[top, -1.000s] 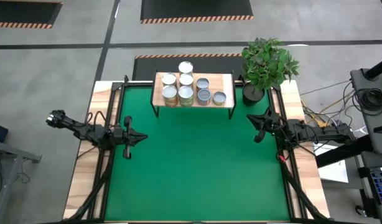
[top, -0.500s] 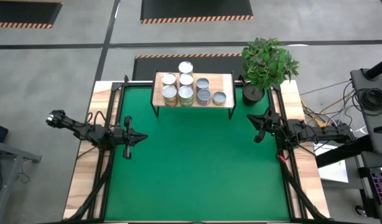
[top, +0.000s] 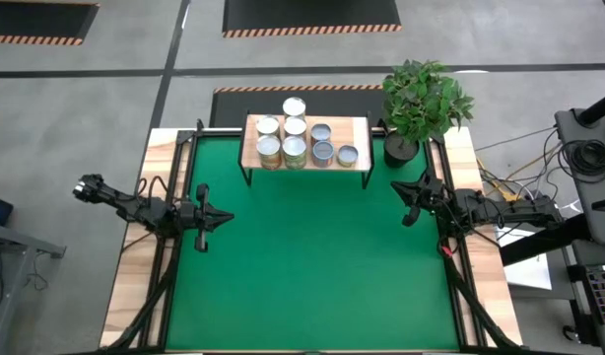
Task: Pick and place cans onto a shelf
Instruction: Return to Home Position
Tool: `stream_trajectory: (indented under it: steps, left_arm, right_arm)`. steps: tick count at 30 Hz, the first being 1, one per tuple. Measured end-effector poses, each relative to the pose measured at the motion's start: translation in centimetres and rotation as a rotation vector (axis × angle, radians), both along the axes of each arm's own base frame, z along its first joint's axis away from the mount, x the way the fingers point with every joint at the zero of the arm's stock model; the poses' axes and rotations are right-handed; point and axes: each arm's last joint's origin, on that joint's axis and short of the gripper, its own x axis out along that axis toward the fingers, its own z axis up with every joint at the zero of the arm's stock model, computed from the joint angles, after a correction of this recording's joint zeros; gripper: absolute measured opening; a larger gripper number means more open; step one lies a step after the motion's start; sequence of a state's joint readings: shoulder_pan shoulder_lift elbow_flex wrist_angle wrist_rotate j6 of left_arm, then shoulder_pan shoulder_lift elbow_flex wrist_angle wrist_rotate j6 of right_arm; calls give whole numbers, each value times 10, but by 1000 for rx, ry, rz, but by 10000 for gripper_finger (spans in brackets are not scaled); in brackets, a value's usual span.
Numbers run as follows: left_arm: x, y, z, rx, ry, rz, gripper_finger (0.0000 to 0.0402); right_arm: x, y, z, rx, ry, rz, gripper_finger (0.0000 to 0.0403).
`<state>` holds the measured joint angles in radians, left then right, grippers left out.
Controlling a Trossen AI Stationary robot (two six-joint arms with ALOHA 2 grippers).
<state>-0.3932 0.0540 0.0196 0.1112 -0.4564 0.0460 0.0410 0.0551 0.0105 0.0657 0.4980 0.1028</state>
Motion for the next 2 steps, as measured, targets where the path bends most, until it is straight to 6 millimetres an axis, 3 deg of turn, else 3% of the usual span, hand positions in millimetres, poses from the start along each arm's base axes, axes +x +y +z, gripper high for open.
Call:
stream_trajectory:
  steps: [2]
  left_arm:
    - [0, 0, 0, 0, 0, 0, 0]
  right_arm:
    - [0, 0, 0, 1, 0, 0, 9]
